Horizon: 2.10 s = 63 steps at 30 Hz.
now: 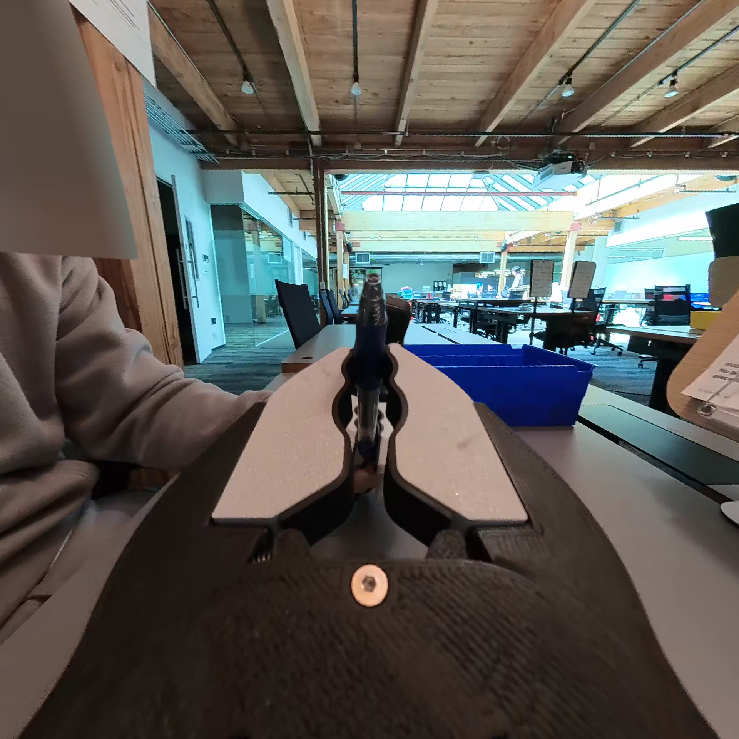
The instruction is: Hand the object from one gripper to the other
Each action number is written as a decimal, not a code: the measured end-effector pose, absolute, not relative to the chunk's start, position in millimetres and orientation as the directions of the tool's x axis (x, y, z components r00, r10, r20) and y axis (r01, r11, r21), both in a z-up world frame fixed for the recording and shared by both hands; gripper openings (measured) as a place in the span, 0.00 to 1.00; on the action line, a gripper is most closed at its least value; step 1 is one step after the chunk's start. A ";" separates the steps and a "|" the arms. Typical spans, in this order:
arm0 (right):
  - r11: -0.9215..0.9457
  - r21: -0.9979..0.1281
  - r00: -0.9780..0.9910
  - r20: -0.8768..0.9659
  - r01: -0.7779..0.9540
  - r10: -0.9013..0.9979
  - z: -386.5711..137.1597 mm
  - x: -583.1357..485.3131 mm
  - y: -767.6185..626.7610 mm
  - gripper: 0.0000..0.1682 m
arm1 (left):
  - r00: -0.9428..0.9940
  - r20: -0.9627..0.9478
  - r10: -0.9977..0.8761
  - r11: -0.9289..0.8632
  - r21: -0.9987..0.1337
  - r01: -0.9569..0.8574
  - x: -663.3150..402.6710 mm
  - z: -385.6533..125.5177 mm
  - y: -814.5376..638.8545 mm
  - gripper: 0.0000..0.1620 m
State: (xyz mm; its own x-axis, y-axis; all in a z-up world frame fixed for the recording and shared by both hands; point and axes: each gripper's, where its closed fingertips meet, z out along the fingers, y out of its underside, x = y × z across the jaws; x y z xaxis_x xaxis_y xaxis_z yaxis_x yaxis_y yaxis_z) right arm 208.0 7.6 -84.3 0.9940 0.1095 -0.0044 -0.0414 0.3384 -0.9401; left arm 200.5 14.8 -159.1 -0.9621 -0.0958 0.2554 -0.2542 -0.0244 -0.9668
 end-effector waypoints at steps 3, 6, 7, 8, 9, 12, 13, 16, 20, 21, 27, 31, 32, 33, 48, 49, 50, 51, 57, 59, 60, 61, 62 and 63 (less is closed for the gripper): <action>0.337 -0.940 0.996 -0.017 -0.045 0.086 -86.3 212.8 7.8 0.07 | -0.970 0.182 -0.161 0.011 -0.983 -0.186 207.3 -161.7 16.1 0.07; 0.321 -0.947 0.991 -0.024 0.020 -0.132 -93.9 241.1 4.0 0.10 | -0.952 0.121 -0.282 -0.006 -0.992 -0.124 222.7 -155.0 24.9 0.06; 0.282 -0.955 0.970 0.026 0.096 -0.241 -99.3 251.3 2.2 0.14 | -0.939 0.103 -0.328 0.001 -0.994 -0.109 228.8 -154.7 29.7 0.06; 0.215 -0.958 0.926 0.103 0.191 -0.364 -103.9 262.3 -0.9 0.22 | -0.917 0.084 -0.390 0.012 -0.995 -0.097 236.7 -155.1 35.8 0.06; 0.103 -0.949 0.857 0.219 0.299 -0.466 -108.6 271.4 -4.1 0.30 | -0.894 0.068 -0.443 0.027 -0.996 -0.089 243.8 -156.0 42.4 0.06; -0.363 -0.759 0.557 0.646 0.541 -0.522 -126.6 287.4 -9.4 0.41 | -0.817 -0.024 -0.576 0.146 -0.986 -0.075 261.3 -165.3 61.8 0.06; -0.493 -0.655 0.437 0.753 0.573 -0.492 -130.4 292.6 -11.4 0.46 | -0.791 -0.070 -0.607 0.205 -0.976 -0.071 265.8 -169.9 67.2 0.06; -0.671 -0.372 0.145 0.918 0.641 -0.370 -130.0 292.0 -4.2 0.42 | -0.736 -0.177 -0.653 0.345 -0.935 -0.081 272.7 -182.1 73.9 0.06; -0.772 -0.191 0.036 0.976 0.606 -0.214 -145.9 299.8 8.2 0.37 | -0.749 -0.177 -0.638 0.367 -0.926 -0.094 268.1 -186.2 62.3 0.06; -0.783 -0.162 0.019 0.982 0.601 -0.188 -148.6 301.6 9.5 0.35 | -0.752 -0.180 -0.635 0.375 -0.922 -0.096 267.3 -187.2 60.6 0.06; -0.829 -0.153 -0.001 0.983 0.537 -0.182 -152.0 313.9 -0.3 0.08 | -0.767 -0.169 -0.619 0.364 -0.927 -0.090 264.4 -185.8 56.3 0.06; -0.849 -0.120 -0.012 0.989 0.514 -0.147 -158.0 318.4 0.4 0.08 | -0.786 -0.117 -0.607 0.331 -0.937 -0.115 261.3 -184.1 54.4 0.06; -0.848 -0.118 -0.010 0.990 0.516 -0.144 -159.2 319.0 1.3 0.09 | -0.794 -0.101 -0.600 0.321 -0.939 -0.123 260.3 -184.0 53.8 0.06; -0.846 -0.124 0.006 0.990 0.519 -0.142 -161.4 319.7 2.1 0.08 | -0.796 -0.084 -0.599 0.309 -0.942 -0.132 260.1 -183.6 53.9 0.06; -0.241 -0.940 0.900 0.310 0.242 -0.305 -162.5 254.7 54.3 0.07 | -0.842 -0.024 -0.538 -0.085 -0.993 0.082 246.4 -129.3 50.9 0.27; -0.183 -0.968 0.950 0.214 0.174 -0.227 -161.1 241.4 60.3 0.07 | -0.850 -0.050 -0.524 -0.075 -0.992 0.105 243.5 -130.2 48.9 0.24; -0.152 -0.984 0.984 0.117 0.095 -0.138 -160.9 229.1 64.0 0.07 | -0.868 -0.074 -0.491 -0.074 -0.989 0.127 238.1 -130.1 46.3 0.20; -0.122 -0.991 0.993 0.063 0.051 -0.097 -158.1 223.9 64.6 0.07 | -0.887 -0.082 -0.454 -0.087 -0.987 0.136 232.4 -128.8 43.8 0.17; -0.128 -0.992 0.997 -0.023 -0.013 0.075 -156.7 201.5 59.4 0.07 | -0.972 -0.009 -0.234 -0.129 -0.991 0.041 206.4 -129.1 31.5 0.08; -0.116 -0.993 0.998 -0.041 -0.034 0.055 -156.9 204.5 59.9 0.07 | -0.970 -0.006 -0.241 -0.101 -0.994 0.032 208.2 -130.1 30.7 0.06; -0.087 -0.996 1.000 -0.026 -0.026 0.004 -154.4 211.3 59.6 0.07 | -0.957 -0.024 -0.288 -0.089 -0.995 0.051 213.4 -129.1 33.1 0.06; -0.039 -0.999 0.998 0.001 -0.001 -0.055 -148.9 218.4 57.8 0.10 | -0.934 -0.050 -0.355 -0.085 -0.993 0.086 220.2 -126.5 37.3 0.06; 0.014 -1.000 0.994 0.021 0.022 -0.107 -141.7 224.0 54.4 0.21 | -0.897 -0.072 -0.437 -0.080 -0.990 0.118 228.9 -123.3 43.5 0.06; 0.051 -0.998 0.987 0.031 0.040 -0.161 -135.0 230.6 50.5 0.29 | -0.847 -0.095 -0.523 -0.053 -0.988 0.144 238.9 -122.0 51.1 0.06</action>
State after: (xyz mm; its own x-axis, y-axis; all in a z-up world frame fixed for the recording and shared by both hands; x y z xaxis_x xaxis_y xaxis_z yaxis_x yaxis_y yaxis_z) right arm 230.6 50.5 -135.0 0.9865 -0.1606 0.0308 0.0395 0.0512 -0.9979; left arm 238.9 51.1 -122.0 -0.8468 -0.5234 -0.0952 0.1437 -0.0528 -0.9882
